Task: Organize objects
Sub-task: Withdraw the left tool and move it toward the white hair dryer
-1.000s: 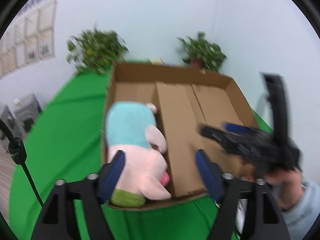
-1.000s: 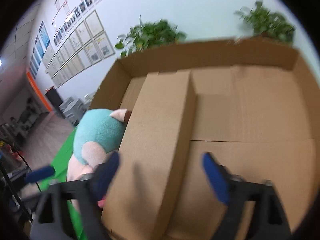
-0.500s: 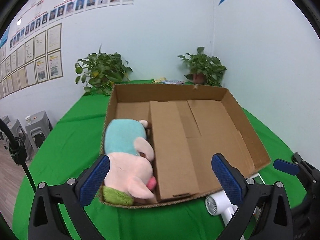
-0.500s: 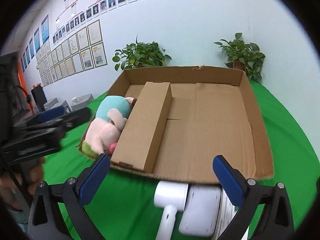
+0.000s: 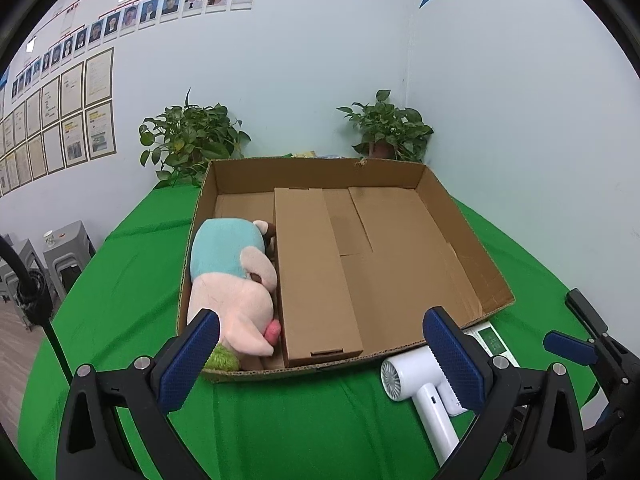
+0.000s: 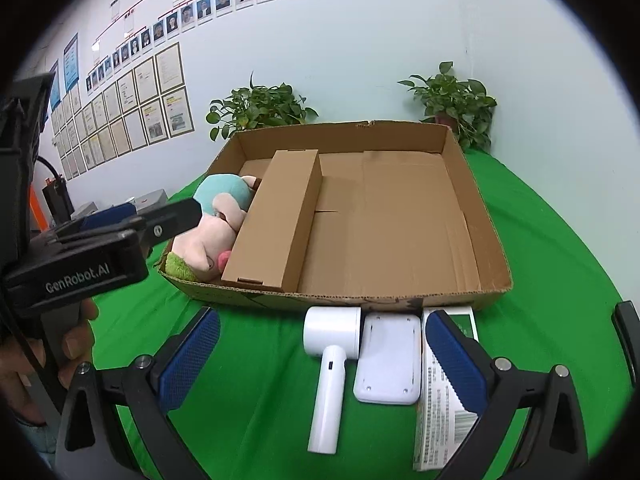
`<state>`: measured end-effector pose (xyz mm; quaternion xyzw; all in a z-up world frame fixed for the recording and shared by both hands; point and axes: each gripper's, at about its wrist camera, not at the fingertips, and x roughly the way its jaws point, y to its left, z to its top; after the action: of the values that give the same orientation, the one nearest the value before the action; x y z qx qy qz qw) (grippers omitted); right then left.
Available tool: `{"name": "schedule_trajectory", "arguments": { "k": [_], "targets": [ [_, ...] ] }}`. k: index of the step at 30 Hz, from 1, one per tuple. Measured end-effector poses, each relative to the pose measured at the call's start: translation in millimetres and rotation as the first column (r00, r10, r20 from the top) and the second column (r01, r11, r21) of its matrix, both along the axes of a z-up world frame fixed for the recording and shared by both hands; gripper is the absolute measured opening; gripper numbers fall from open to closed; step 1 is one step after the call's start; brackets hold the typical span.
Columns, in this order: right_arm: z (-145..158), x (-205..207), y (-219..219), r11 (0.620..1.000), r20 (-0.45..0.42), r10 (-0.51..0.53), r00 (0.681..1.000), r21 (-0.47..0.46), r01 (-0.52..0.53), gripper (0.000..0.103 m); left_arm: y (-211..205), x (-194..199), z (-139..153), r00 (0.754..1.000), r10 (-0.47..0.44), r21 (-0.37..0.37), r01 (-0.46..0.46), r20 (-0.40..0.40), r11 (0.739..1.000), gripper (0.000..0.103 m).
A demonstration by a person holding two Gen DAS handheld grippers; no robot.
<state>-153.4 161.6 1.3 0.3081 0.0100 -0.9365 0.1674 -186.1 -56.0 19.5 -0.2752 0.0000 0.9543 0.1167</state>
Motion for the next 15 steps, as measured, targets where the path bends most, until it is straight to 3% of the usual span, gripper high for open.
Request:
{"name": "schedule_trajectory", "arguments": {
  "k": [5, 12, 15],
  "targets": [
    [-5.6, -2.2, 8.5, 1.0, 0.014, 0.018, 1.0, -0.009, -0.018, 0.102, 4.0, 0.6, -7.8, 1.0, 0.007, 0.013, -0.008, 0.018, 1.0, 0.103],
    [-17.4, -11.4, 26.9, 0.998, 0.042, 0.027, 0.999, -0.057, -0.025, 0.102, 10.4, -14.6, -31.5, 0.994, -0.037, 0.038, 0.033, 0.106, 0.999, 0.102],
    [-29.2, -12.9, 28.4, 0.997, 0.072, 0.059, 0.996, -0.059, -0.055, 0.098, 13.3, -18.0, -40.7, 0.991, -0.039, 0.043, 0.034, 0.127, 0.998, 0.101]
  ]
}}
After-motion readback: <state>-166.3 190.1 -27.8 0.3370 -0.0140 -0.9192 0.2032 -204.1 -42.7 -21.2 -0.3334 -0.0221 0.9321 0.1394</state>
